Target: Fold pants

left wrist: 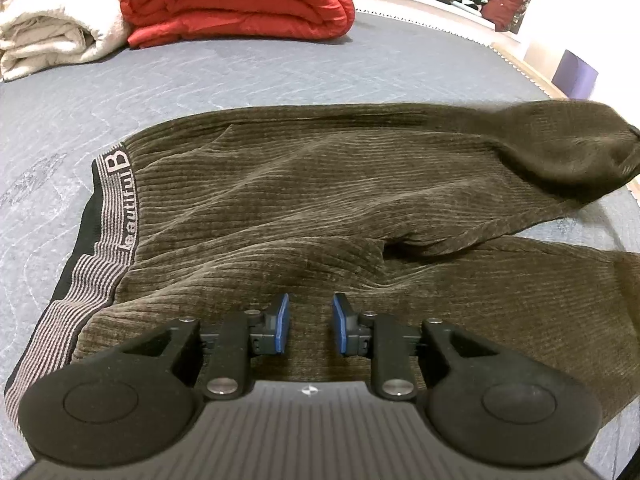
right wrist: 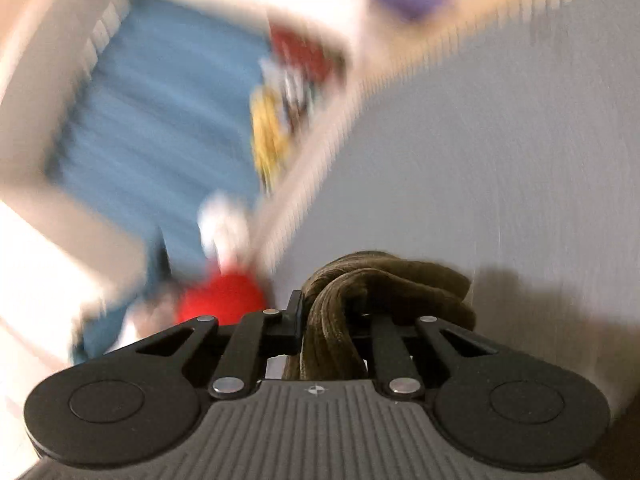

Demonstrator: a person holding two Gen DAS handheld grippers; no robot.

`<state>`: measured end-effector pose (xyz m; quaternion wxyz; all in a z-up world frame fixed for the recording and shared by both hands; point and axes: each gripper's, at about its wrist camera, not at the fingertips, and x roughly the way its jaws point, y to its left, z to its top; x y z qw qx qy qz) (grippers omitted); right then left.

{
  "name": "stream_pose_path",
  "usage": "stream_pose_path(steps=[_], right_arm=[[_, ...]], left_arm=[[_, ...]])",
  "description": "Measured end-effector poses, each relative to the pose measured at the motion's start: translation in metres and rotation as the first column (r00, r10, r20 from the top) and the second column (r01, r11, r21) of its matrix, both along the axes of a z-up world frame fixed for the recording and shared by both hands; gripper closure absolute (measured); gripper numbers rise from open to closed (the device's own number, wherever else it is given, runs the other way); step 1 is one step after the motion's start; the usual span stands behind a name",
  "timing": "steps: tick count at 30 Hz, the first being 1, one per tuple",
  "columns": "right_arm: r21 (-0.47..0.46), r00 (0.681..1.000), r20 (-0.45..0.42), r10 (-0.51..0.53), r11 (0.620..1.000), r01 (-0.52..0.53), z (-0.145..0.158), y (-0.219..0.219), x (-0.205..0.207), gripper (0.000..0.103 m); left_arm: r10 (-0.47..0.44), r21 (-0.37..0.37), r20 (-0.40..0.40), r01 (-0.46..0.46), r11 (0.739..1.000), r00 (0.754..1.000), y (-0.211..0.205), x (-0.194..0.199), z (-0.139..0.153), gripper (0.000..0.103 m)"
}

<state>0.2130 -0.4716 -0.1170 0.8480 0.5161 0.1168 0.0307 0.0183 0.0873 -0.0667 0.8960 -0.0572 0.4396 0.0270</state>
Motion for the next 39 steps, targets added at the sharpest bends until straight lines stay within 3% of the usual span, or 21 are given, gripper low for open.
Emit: stream_pose_path(steps=[1, 3, 6, 8, 11, 15, 18, 19, 20, 22, 24, 26, 27, 29, 31, 33, 35, 36, 37, 39], right_arm=[[-0.028, 0.998, 0.008, -0.069, 0.997, 0.069, 0.006, -0.011, -0.003, 0.09], [-0.148, 0.977, -0.058, -0.205, 0.97, 0.195, 0.013, -0.031, -0.006, 0.086], [-0.29, 0.928, -0.153, -0.339, 0.914, 0.285, -0.001, -0.047, -0.005, 0.08], [-0.326, 0.905, -0.239, -0.353, 0.907, 0.268, -0.017, -0.057, 0.003, 0.057], [-0.303, 0.874, -0.346, -0.341, 0.922, 0.24, -0.047, -0.07, 0.006, 0.056], [-0.184, 0.871, -0.418, -0.259, 0.963, 0.198, -0.072, -0.069, 0.009, 0.056], [-0.161, 0.899, -0.387, -0.204, 0.975, 0.152, -0.076, -0.062, 0.014, 0.057], [-0.167, 0.905, -0.38, -0.191, 0.977, 0.136, -0.073, -0.06, 0.015, 0.068], [-0.175, 0.916, -0.36, -0.174, 0.978, 0.117, -0.071, -0.057, 0.018, 0.088], [-0.183, 0.942, -0.282, -0.18, 0.974, 0.132, -0.057, -0.055, 0.015, 0.094], [-0.176, 0.973, -0.13, -0.189, 0.971, 0.165, -0.036, -0.054, 0.004, 0.096], [-0.23, 0.979, -0.03, -0.202, 0.955, 0.19, -0.017, -0.048, 0.0, 0.096], [-0.288, 0.974, -0.027, -0.224, 0.935, 0.207, -0.011, -0.043, 0.0, 0.096], [-0.421, 0.944, -0.153, -0.293, 0.884, 0.206, -0.012, -0.036, 0.009, 0.094], [-0.511, 0.867, -0.363, -0.343, 0.851, 0.123, -0.031, -0.034, 0.026, 0.091], [-0.524, 0.799, -0.472, -0.373, 0.847, 0.086, -0.05, -0.035, 0.027, 0.089], [-0.532, 0.767, -0.484, -0.422, 0.838, 0.125, -0.049, -0.037, 0.021, 0.076], [-0.561, 0.752, -0.468, -0.464, 0.813, 0.153, -0.042, -0.035, 0.017, 0.072], [-0.587, 0.747, -0.447, -0.492, 0.791, 0.17, -0.035, -0.032, 0.014, 0.063], [-0.612, 0.769, -0.391, -0.505, 0.767, 0.193, -0.018, -0.023, 0.009, 0.061]], left_arm=[[-0.002, 0.001, 0.001, 0.002, 1.0, 1.0, 0.0, 0.0, 0.0, 0.077], [-0.002, 0.001, -0.001, 0.002, 1.0, 1.0, 0.001, 0.001, -0.001, 0.077], [0.004, -0.009, -0.001, -0.004, 1.0, 1.0, 0.001, 0.002, 0.0, 0.077], [-0.003, -0.012, 0.008, 0.003, 1.0, 1.0, -0.001, 0.002, 0.002, 0.077], [-0.02, -0.005, 0.014, 0.02, 1.0, 1.0, -0.005, 0.002, 0.004, 0.076], [-0.018, -0.007, 0.008, 0.018, 1.0, 1.0, -0.005, 0.004, 0.002, 0.075], [-0.019, -0.003, 0.007, 0.019, 1.0, 1.0, -0.005, 0.005, 0.001, 0.075], [-0.02, -0.003, 0.008, 0.02, 1.0, 1.0, -0.005, 0.005, 0.001, 0.075], [-0.019, -0.002, 0.008, 0.019, 1.0, 1.0, -0.005, 0.005, 0.001, 0.075], [-0.015, -0.001, 0.008, 0.015, 1.0, 1.0, -0.004, 0.005, 0.001, 0.075], [-0.005, -0.003, 0.012, 0.005, 1.0, 1.0, -0.001, 0.005, 0.002, 0.075], [0.002, -0.007, 0.017, -0.002, 1.0, 1.0, 0.002, 0.006, 0.003, 0.075], [0.006, -0.01, 0.02, -0.006, 1.0, 1.0, 0.004, 0.006, 0.004, 0.075], [0.015, -0.014, 0.028, -0.015, 1.0, 1.0, 0.007, 0.005, 0.006, 0.075], [0.021, -0.014, 0.034, -0.021, 1.0, 0.999, 0.01, 0.005, 0.008, 0.075], [0.032, -0.018, 0.038, -0.031, 0.999, 0.999, 0.014, 0.005, 0.01, 0.075], [0.046, -0.026, 0.045, -0.045, 0.999, 0.998, 0.018, 0.005, 0.013, 0.075], [0.052, -0.029, 0.051, -0.051, 0.998, 0.997, 0.02, 0.004, 0.014, 0.075], [0.058, -0.03, 0.055, -0.056, 0.998, 0.997, 0.021, 0.004, 0.016, 0.075], [0.07, -0.037, 0.064, -0.067, 0.997, 0.996, 0.025, 0.004, 0.018, 0.075]])
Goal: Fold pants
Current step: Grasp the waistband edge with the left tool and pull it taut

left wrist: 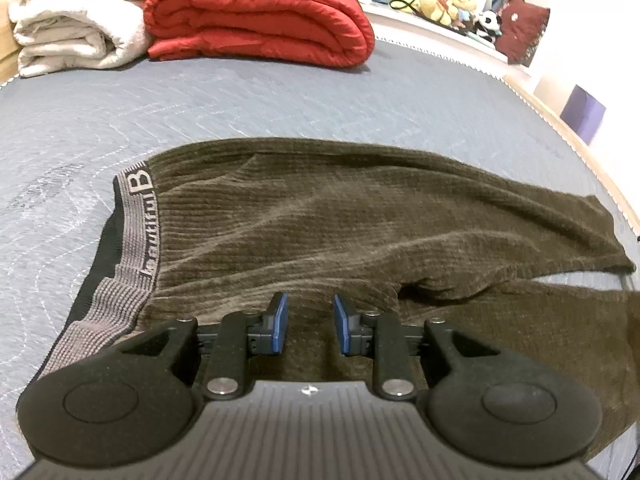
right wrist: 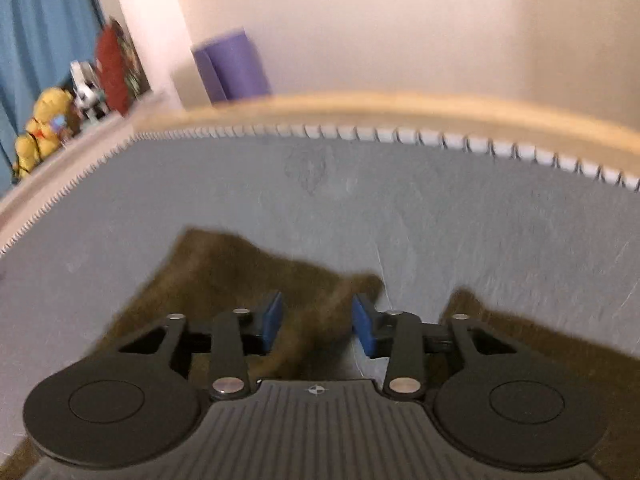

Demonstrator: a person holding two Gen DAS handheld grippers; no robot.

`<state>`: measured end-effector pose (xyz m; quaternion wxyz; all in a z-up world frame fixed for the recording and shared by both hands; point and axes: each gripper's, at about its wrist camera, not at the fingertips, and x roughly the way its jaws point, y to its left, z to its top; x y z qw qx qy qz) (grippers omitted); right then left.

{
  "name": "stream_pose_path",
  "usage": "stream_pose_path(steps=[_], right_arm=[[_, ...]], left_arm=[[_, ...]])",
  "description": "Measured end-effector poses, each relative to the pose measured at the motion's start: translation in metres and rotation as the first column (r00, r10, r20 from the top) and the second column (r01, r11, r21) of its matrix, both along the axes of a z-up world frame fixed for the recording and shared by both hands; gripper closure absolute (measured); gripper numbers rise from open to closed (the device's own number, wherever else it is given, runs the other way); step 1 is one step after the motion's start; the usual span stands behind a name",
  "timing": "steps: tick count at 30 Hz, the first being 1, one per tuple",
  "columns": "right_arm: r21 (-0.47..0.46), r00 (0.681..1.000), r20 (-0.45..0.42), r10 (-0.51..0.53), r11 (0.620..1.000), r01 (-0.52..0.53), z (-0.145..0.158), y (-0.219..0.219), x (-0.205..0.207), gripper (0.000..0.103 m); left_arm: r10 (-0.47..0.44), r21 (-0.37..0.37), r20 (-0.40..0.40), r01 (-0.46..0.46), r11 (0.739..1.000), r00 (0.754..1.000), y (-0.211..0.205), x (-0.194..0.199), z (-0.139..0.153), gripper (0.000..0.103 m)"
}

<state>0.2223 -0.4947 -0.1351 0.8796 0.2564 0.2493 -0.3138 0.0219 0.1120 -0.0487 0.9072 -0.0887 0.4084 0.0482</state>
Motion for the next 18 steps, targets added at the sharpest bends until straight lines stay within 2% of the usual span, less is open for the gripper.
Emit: stream_pose_path(steps=[2, 3, 5, 6, 7, 9, 11, 12, 13, 14, 15, 17, 18], right_arm=[[-0.017, 0.991, 0.066, 0.118, 0.993, -0.117, 0.017, 0.023, -0.004, 0.061], [-0.035, 0.976, 0.088, 0.201, 0.979, -0.199, 0.025, 0.036, -0.003, 0.061], [-0.123, 0.917, 0.119, 0.381, 0.922, -0.367, 0.041, 0.075, -0.003, 0.061], [-0.167, 0.871, 0.122, 0.475, 0.875, -0.454, 0.046, 0.096, -0.005, 0.061], [-0.197, 0.819, 0.123, 0.561, 0.822, -0.534, 0.052, 0.112, -0.006, 0.061], [-0.259, 0.675, 0.111, 0.729, 0.677, -0.688, 0.058, 0.154, -0.014, 0.061], [-0.277, 0.462, 0.047, 0.885, 0.456, -0.845, 0.058, 0.196, -0.021, 0.063], [-0.291, 0.343, 0.006, 0.939, 0.33, -0.898, 0.054, 0.22, -0.03, 0.064], [-0.301, 0.264, -0.035, 0.964, 0.241, -0.923, 0.053, 0.236, -0.036, 0.064], [-0.3, 0.197, -0.082, 0.977, 0.165, -0.94, 0.048, 0.253, -0.043, 0.065], [-0.293, 0.158, -0.112, 0.981, 0.12, -0.949, 0.042, 0.264, -0.046, 0.065], [-0.249, 0.101, -0.147, 0.984, 0.062, -0.966, 0.03, 0.28, -0.048, 0.065], [-0.233, 0.091, -0.168, 0.982, 0.05, -0.971, 0.024, 0.288, -0.054, 0.065]], left_arm=[[0.015, -0.008, 0.012, -0.015, 1.0, 1.0, 0.005, 0.0, 0.003, 0.075], [0.025, -0.011, 0.019, -0.025, 1.0, 0.999, 0.009, 0.0, 0.004, 0.075], [0.049, -0.015, 0.034, -0.049, 0.999, 0.998, 0.018, -0.001, 0.008, 0.075], [0.065, -0.016, 0.043, -0.065, 0.998, 0.997, 0.023, -0.002, 0.01, 0.075], [0.085, -0.018, 0.052, -0.084, 0.996, 0.995, 0.03, -0.003, 0.013, 0.075], [0.124, -0.025, 0.066, -0.122, 0.992, 0.99, 0.045, -0.006, 0.017, 0.075], [0.165, -0.029, 0.065, -0.163, 0.986, 0.984, 0.059, -0.008, 0.019, 0.075], [0.183, -0.034, 0.059, -0.181, 0.983, 0.981, 0.067, -0.009, 0.018, 0.075], [0.196, -0.04, 0.052, -0.194, 0.98, 0.979, 0.073, -0.01, 0.018, 0.075], [0.209, -0.044, 0.042, -0.207, 0.977, 0.977, 0.079, -0.01, 0.016, 0.075], [0.22, -0.046, 0.03, -0.219, 0.975, 0.975, 0.084, -0.011, 0.014, 0.075], [0.225, -0.053, -0.013, -0.225, 0.973, 0.974, 0.093, -0.011, 0.006, 0.075], [0.226, -0.055, -0.044, -0.228, 0.972, 0.973, 0.097, -0.011, 0.001, 0.075]])
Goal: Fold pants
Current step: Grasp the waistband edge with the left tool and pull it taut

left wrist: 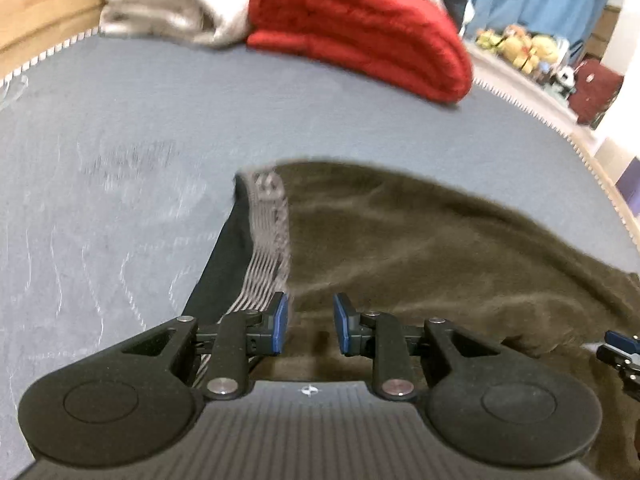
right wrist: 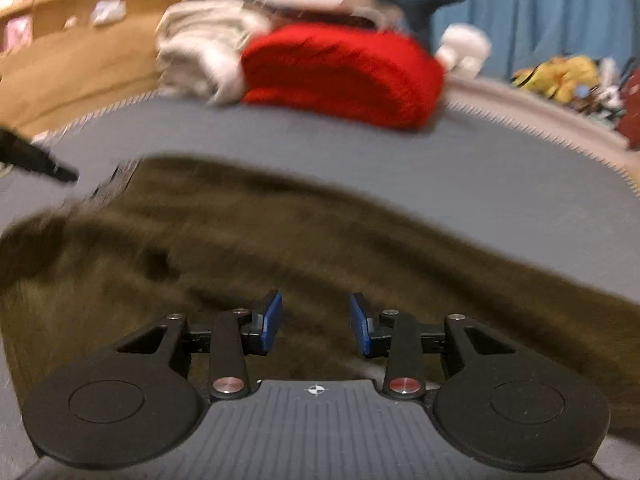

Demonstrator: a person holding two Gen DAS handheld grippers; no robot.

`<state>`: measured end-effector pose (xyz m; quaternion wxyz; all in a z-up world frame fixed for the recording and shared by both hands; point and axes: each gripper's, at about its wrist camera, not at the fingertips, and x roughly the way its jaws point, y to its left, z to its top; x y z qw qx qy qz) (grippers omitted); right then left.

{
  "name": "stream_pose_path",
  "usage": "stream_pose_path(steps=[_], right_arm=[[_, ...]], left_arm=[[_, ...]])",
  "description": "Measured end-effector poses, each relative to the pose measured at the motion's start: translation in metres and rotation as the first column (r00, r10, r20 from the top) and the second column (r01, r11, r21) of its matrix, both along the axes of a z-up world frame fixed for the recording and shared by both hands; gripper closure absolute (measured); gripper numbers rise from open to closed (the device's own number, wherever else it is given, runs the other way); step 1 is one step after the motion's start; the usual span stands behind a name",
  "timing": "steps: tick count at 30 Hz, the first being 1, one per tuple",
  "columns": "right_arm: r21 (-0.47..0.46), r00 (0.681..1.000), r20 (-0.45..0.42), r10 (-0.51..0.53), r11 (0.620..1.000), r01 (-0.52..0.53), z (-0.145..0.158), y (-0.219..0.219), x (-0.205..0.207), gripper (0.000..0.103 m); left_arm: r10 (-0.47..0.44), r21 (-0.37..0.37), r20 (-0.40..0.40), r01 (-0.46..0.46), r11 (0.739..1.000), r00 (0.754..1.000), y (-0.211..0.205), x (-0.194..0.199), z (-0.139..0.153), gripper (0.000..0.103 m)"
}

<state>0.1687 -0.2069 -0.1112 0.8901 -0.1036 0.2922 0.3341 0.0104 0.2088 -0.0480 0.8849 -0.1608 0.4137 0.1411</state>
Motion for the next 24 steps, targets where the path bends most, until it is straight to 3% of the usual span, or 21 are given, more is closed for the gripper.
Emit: stream_pose_path(steps=[4, 6, 8, 12, 15, 20, 22, 24], right_arm=[[-0.072, 0.994, -0.105, -0.003, 0.997, -0.004, -0.024, 0.014, -0.009, 0.065], [-0.157, 0.992, -0.124, 0.003, 0.987, -0.022, -0.039, 0.017, -0.018, 0.064], [-0.192, 0.996, -0.091, 0.025, 0.981, -0.042, -0.043, 0.017, -0.032, 0.063], [-0.144, 0.997, -0.055, 0.047, 0.988, -0.054, -0.012, 0.018, -0.056, 0.061], [-0.112, 0.997, 0.026, 0.066, 0.992, -0.063, 0.024, 0.028, -0.082, 0.056], [-0.089, 0.974, 0.162, 0.161, 0.985, -0.148, 0.082, 0.046, -0.139, 0.043], [-0.103, 0.964, 0.205, 0.172, 0.983, -0.154, 0.09, 0.047, -0.16, 0.042], [-0.099, 0.959, 0.225, 0.17, 0.984, -0.151, 0.087, 0.045, -0.175, 0.042]], left_arm=[[-0.004, 0.083, -0.15, 0.016, 0.996, 0.989, 0.011, 0.002, -0.023, 0.075], [-0.011, 0.066, -0.162, 0.022, 0.998, 0.987, 0.019, 0.0, -0.028, 0.075], [0.001, 0.028, -0.134, 0.002, 1.0, 0.991, 0.027, -0.004, -0.023, 0.075], [0.059, -0.039, -0.029, -0.06, 0.997, 0.998, 0.045, -0.015, -0.006, 0.074], [0.094, -0.071, 0.034, -0.091, 0.993, 0.995, 0.055, -0.015, 0.0, 0.073], [0.11, -0.133, 0.044, -0.103, 0.986, 0.993, 0.07, 0.004, -0.015, 0.073], [0.09, -0.15, 0.043, -0.083, 0.985, 0.995, 0.074, 0.013, -0.025, 0.073], [0.056, -0.117, 0.042, -0.051, 0.992, 0.998, 0.074, 0.022, -0.035, 0.073]])
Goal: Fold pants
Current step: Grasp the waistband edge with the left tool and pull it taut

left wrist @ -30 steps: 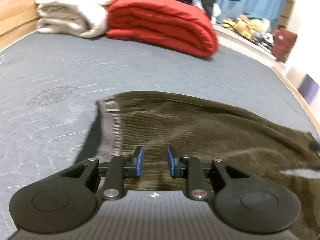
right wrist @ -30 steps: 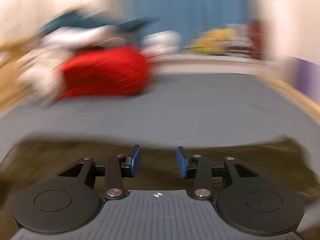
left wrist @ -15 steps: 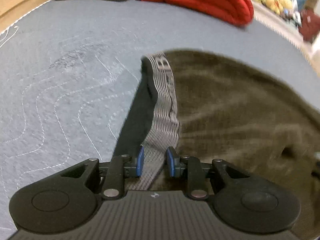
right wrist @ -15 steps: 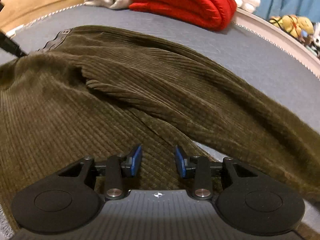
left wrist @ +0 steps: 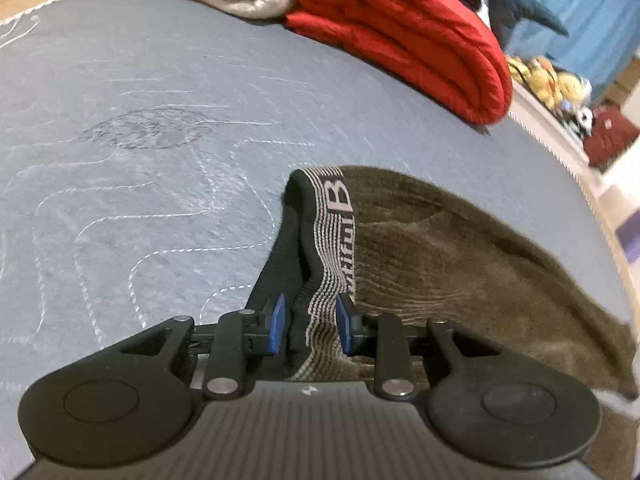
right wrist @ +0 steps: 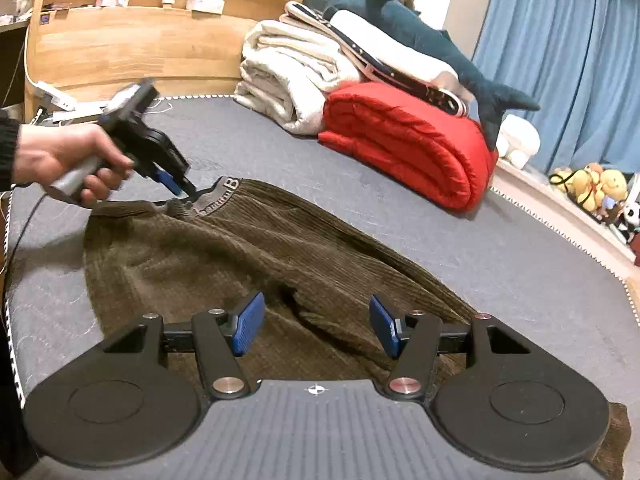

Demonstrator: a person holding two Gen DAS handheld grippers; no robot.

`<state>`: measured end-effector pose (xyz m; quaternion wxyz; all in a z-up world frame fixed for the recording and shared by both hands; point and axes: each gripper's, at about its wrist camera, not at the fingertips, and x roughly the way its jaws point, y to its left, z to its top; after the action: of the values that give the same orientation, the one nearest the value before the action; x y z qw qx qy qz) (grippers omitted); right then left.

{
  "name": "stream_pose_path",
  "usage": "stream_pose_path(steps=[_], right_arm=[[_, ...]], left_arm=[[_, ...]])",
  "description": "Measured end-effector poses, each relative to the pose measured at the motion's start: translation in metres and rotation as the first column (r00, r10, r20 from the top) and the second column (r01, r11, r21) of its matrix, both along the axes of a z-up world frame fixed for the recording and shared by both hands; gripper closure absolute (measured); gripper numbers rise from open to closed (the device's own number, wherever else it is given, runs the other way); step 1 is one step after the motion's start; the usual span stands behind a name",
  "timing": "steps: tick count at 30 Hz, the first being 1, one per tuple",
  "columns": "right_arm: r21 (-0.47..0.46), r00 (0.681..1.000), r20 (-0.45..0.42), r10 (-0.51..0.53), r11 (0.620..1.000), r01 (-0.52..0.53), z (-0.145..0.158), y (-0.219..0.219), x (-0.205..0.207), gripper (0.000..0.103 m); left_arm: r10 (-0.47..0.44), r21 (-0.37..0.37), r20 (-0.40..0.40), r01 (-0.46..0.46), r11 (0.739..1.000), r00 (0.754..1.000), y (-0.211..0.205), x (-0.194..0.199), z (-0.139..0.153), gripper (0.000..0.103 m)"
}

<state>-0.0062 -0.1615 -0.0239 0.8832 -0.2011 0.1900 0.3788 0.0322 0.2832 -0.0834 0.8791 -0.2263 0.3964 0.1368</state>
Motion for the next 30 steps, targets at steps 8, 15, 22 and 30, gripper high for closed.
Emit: stream_pose_path(steps=[8, 15, 22, 30], right_arm=[[0.04, 0.98, -0.114, -0.164, 0.985, 0.17, -0.047, -0.02, 0.039, 0.044], [0.126, 0.944, -0.152, -0.294, 0.941, 0.313, -0.048, -0.035, 0.056, 0.043], [0.19, 0.93, -0.178, -0.322, 0.916, 0.353, -0.041, -0.043, 0.059, 0.043], [0.168, 0.91, -0.208, -0.358, 0.904, 0.394, -0.046, -0.053, 0.062, 0.043]], left_arm=[[-0.06, 0.091, -0.023, 0.062, 0.994, 0.998, -0.015, 0.022, -0.012, 0.075], [0.027, 0.189, 0.033, -0.033, 0.981, 0.999, -0.013, 0.019, 0.011, 0.1], [0.044, 0.249, -0.012, -0.039, 0.968, 0.999, -0.027, 0.025, 0.004, 0.098], [-0.065, 0.256, 0.027, 0.056, 0.965, 0.998, -0.044, 0.023, 0.019, 0.076]])
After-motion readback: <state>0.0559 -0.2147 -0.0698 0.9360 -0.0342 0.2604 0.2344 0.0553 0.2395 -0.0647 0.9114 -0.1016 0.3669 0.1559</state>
